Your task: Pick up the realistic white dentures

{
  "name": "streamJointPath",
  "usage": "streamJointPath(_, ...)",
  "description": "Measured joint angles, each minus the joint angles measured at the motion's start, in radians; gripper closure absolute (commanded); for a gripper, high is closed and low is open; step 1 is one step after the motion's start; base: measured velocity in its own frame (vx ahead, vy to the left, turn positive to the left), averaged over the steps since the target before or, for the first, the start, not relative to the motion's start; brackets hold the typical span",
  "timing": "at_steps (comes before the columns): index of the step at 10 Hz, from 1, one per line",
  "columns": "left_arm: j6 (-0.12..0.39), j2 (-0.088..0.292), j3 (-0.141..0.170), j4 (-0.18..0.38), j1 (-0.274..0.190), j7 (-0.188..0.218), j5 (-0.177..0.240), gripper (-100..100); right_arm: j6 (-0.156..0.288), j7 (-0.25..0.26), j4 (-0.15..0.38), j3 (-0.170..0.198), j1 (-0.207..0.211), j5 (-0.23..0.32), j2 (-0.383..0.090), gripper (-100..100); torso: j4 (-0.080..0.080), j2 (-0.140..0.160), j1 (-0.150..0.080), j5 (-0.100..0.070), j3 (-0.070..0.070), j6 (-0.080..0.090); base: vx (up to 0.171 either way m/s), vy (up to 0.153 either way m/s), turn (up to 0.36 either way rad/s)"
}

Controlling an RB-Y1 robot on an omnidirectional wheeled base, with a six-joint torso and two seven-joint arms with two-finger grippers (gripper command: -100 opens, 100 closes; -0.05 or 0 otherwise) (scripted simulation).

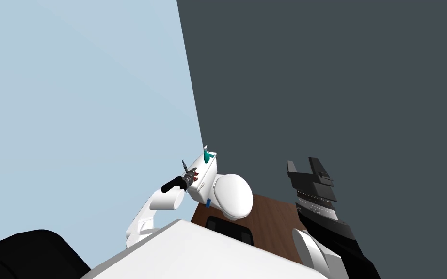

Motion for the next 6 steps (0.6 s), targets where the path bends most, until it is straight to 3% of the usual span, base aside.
streamJointPath(4, -0.009, 0.029, 0.076, 0.081, -0.062, 0.022, 0.023, -100, 0.000, 0.000, 0.000, 0.000, 0.000, 0.000, 0.000, 0, 0.000, -0.001, 0.001, 0.000, 0.000, 0.000, -0.041, -0.017, -0.100)
streamJointPath(5, -0.009, 0.030, 0.079, 0.084, -0.064, 0.023, 0.023, 100, 0.000, 0.000, 0.000, 0.000, 0.000, 0.000, 0.000, 0, 0.000, -0.002, 0.001, 0.000, -0.001, -0.001, 0.000, 0.000, 0.000)
streamJointPath(6, -0.009, 0.029, 0.078, 0.083, -0.064, 0.023, 0.023, 100, 0.000, 0.000, 0.000, 0.000, 0.000, 0.000, 0.000, 0, -0.001, -0.003, 0.002, 0.000, -0.002, -0.001, 0.000, 0.000, 0.000)
